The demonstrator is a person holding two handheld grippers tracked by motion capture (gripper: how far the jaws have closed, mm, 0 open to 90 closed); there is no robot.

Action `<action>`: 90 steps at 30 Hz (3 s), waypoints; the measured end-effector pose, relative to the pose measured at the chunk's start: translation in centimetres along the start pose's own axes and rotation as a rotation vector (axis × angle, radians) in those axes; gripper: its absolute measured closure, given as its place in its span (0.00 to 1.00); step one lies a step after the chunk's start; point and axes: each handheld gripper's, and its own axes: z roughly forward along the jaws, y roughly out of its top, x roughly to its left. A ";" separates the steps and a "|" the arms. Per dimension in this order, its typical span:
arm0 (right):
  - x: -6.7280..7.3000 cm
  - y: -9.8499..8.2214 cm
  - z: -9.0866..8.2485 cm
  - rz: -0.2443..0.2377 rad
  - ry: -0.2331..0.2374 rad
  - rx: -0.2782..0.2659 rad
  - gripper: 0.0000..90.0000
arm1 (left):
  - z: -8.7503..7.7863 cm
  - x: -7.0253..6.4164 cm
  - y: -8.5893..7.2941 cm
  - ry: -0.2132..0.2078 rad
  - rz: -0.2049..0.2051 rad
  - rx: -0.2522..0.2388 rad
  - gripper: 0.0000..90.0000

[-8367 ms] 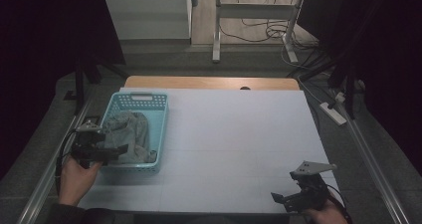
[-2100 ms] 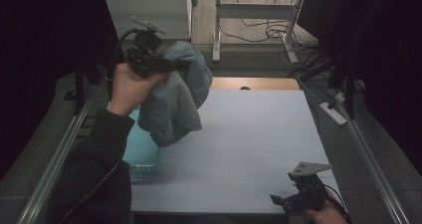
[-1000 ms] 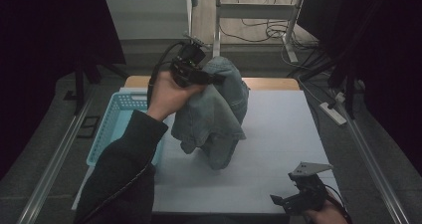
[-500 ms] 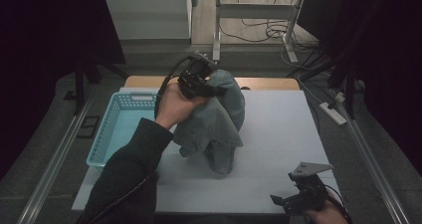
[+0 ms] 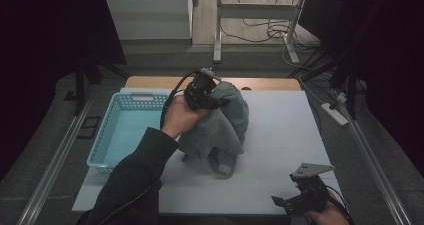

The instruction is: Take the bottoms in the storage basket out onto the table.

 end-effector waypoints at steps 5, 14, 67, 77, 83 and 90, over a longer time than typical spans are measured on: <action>0.0 0.0 0.0 0.000 0.001 0.002 0.01 | 1.0 0.4 -1.2 -0.012 -0.007 -0.013 0.83; 0.0 0.0 0.0 -0.002 -0.001 0.009 0.01 | 1.1 0.9 -2.6 -0.032 -0.065 -0.047 0.83; 0.0 0.0 0.1 -0.005 0.008 0.012 0.01 | 7.9 0.2 -9.4 -0.024 -0.049 0.113 0.70; 0.1 0.0 0.1 -0.009 0.010 0.014 0.01 | 10.0 -0.5 -10.0 -0.024 -0.037 0.170 0.69; 0.1 0.0 0.1 -0.011 0.008 0.017 0.01 | 11.1 -0.4 -10.7 -0.046 -0.077 0.192 0.67; 0.1 0.0 0.1 -0.010 0.010 0.017 0.01 | 11.5 -0.3 -11.1 -0.048 -0.100 0.186 0.63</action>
